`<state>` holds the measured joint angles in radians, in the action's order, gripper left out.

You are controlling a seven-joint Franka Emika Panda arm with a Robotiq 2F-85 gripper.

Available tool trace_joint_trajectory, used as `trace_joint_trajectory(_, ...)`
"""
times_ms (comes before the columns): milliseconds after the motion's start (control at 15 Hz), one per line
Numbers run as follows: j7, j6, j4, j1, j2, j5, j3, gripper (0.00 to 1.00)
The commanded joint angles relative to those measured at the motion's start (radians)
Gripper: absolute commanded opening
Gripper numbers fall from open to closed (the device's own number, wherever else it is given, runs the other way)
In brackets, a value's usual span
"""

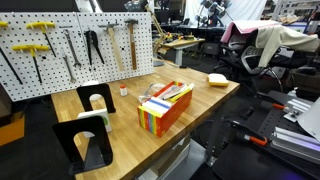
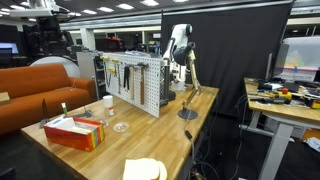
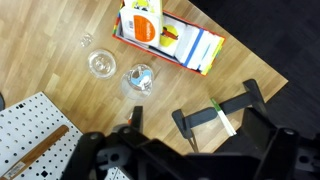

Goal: Move the book from the middle black objects to the right of the box

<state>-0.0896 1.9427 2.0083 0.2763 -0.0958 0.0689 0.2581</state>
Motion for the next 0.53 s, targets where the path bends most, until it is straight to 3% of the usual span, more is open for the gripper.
trace_joint_trajectory(0,-0.023,0.025,-0.006,0.006,0.026,0.023,0.016,1.00)
trace_joint_trajectory(467,-0.096,0.154,-0.143,0.093,0.282,0.115,0.099,1.00)
